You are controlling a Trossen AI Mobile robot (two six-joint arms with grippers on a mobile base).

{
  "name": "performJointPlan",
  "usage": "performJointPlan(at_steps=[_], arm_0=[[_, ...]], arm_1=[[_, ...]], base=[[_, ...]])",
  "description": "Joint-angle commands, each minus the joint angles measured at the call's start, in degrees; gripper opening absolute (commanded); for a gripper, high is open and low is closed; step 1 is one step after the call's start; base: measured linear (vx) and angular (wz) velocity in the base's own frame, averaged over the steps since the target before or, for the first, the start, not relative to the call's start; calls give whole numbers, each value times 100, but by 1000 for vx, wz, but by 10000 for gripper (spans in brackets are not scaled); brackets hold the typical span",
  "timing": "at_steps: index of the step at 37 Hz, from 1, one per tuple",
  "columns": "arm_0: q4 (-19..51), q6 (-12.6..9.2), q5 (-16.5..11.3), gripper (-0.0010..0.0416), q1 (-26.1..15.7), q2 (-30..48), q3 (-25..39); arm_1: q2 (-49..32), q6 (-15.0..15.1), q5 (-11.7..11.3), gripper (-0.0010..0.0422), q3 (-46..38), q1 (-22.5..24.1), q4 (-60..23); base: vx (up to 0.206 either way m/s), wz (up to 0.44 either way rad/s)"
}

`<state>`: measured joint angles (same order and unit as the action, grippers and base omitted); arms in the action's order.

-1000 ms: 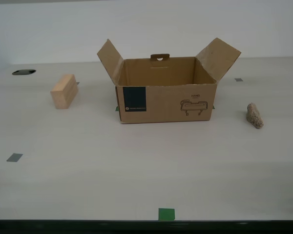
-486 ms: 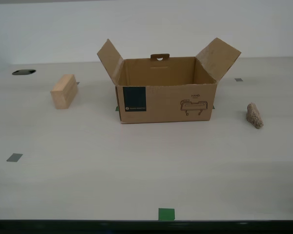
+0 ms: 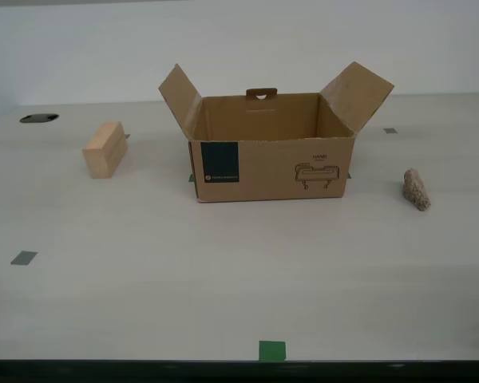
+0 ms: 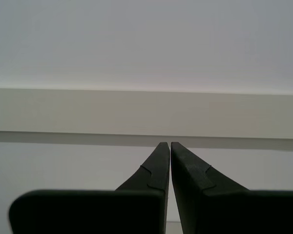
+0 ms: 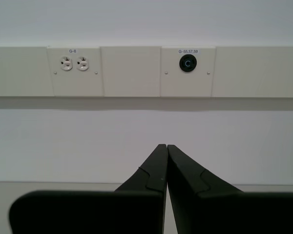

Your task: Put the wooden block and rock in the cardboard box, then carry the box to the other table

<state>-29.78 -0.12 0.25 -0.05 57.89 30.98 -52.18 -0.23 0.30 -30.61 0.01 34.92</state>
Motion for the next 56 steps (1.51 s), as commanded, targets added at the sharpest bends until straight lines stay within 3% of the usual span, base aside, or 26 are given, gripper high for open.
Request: performJointPlan(at_steps=[1, 56], arm_0=[[-17, 22, -2, 1, -4, 0, 4], [-15, 13, -2, 1, -4, -11, 4]], arm_1=[[2, 4, 17, 0, -4, 2, 31], [2, -83, 59, 0, -4, 2, -1060]], base=[[0, 0], [0, 0]])
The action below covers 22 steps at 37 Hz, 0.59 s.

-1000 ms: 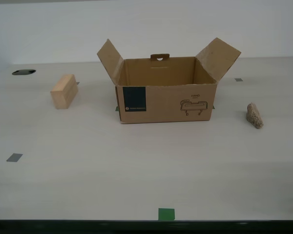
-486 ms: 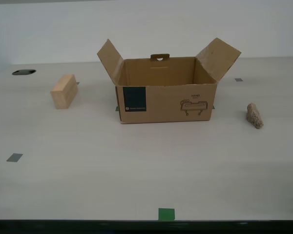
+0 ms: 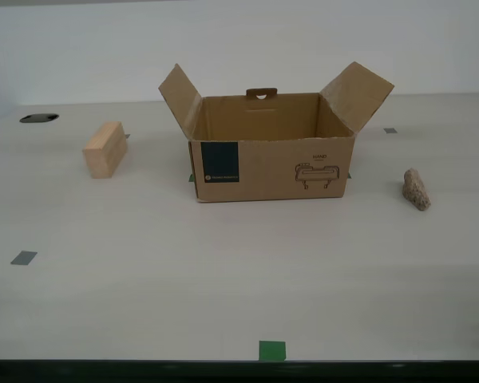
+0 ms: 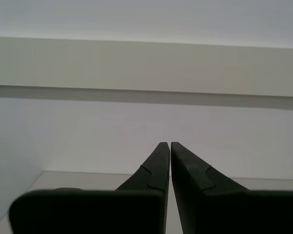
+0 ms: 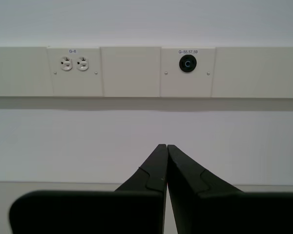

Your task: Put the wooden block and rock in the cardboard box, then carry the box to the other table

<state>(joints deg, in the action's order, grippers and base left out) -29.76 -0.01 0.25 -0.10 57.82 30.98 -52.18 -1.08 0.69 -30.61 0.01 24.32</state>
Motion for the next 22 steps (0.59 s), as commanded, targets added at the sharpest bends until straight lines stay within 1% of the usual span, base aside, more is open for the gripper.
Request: performJointPlan(at_steps=[1, 5, 9, 14, 18, 22], arm_0=[[-17, 2, -2, 1, 0, -4, 4], [-17, 4, -2, 1, 0, -4, 4], [-17, 4, -2, 1, 0, -4, 4], [-15, 7, -2, 6, 0, -4, 4], [20, 7, -2, 33, 0, -4, 4], [105, 2, -2, 81, 0, -4, 4]], arm_1=[[2, 2, 20, 0, -4, 2, -9], [2, 4, 24, 0, -4, 2, -46], [2, 7, 184, 6, -4, 2, -87], [2, 4, 254, 48, -4, 2, -155], [2, 2, 254, 91, -4, 2, -208], [2, 0, 254, 130, -4, 2, -216]], base=[[0, 0], [0, 0], [0, 0], [0, 0], [0, 0], [0, 0]])
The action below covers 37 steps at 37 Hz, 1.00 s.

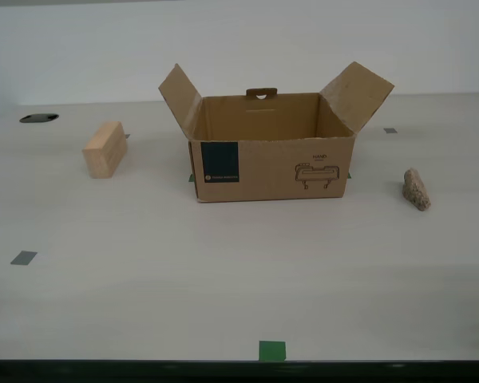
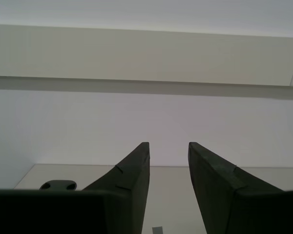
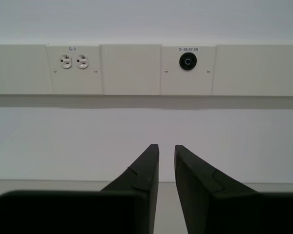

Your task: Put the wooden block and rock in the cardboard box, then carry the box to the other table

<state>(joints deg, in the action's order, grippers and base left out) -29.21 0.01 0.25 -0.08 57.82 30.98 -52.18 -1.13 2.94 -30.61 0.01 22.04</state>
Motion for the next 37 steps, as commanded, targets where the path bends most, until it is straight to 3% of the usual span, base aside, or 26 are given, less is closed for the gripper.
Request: performJointPlan(at_steps=[1, 8, 13, 22, 28, 37], arm_0=[[63, -2, -2, 95, -2, -4, 4], [133, -13, -2, 201, -2, -4, 4], [184, -157, -2, 284, -2, -4, 26], [1720, -280, 2, 403, -2, -4, 732], [2559, -234, 4, 378, -2, -4, 1266], [2675, -236, 4, 368, -2, -4, 1499]], arm_1=[[2, 4, 28, 140, -4, 2, 11], [2, -146, 28, 201, -4, 2, 0], [2, -251, 28, 243, -4, 2, -13], [2, -254, 26, 308, -4, 2, -85], [2, -249, 26, 338, -4, 2, -229], [2, -245, 63, 355, -4, 2, -269]], base=[[0, 0], [0, 0], [0, 0], [0, 0], [0, 0], [0, 0]])
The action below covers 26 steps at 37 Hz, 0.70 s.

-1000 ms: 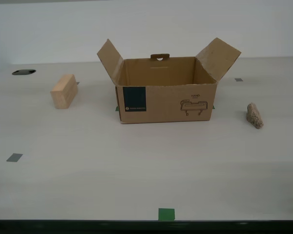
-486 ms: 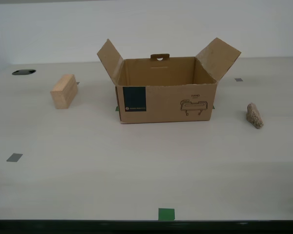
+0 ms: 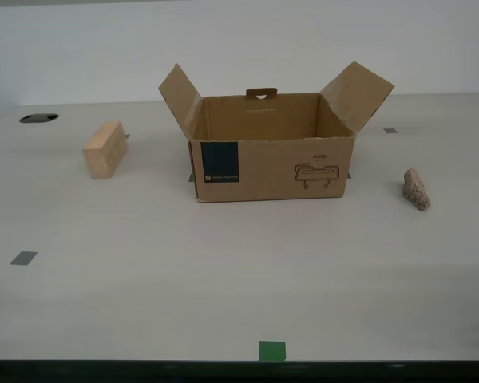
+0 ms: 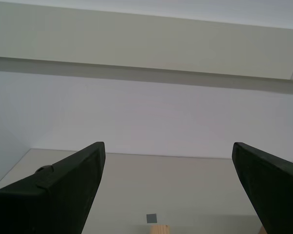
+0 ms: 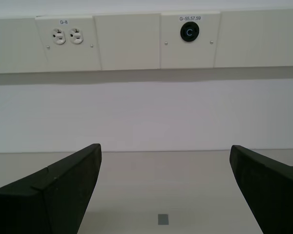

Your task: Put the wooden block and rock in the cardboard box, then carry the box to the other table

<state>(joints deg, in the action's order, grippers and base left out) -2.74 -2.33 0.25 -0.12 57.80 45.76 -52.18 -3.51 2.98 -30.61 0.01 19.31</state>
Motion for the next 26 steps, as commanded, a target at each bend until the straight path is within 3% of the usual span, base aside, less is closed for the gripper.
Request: performJointPlan(at_steps=[1, 6, 13, 26], arm_0=[[72, -2, 4, 371, 2, -2, 28], [339, 0, 4, 387, 2, -2, 35], [831, -2, 4, 390, 2, -2, 140], [2835, -26, 4, 390, 2, -2, 1176]], arm_1=[[2, -7, 68, 354, -4, 2, 2], [2, -9, 74, 355, -42, 4, -136], [2, 4, 72, 355, -621, 2, -1353], [-9, -7, 70, 355, -1928, 2, -3639]], base=[[0, 0], [0, 0], [0, 0], [0, 0]])
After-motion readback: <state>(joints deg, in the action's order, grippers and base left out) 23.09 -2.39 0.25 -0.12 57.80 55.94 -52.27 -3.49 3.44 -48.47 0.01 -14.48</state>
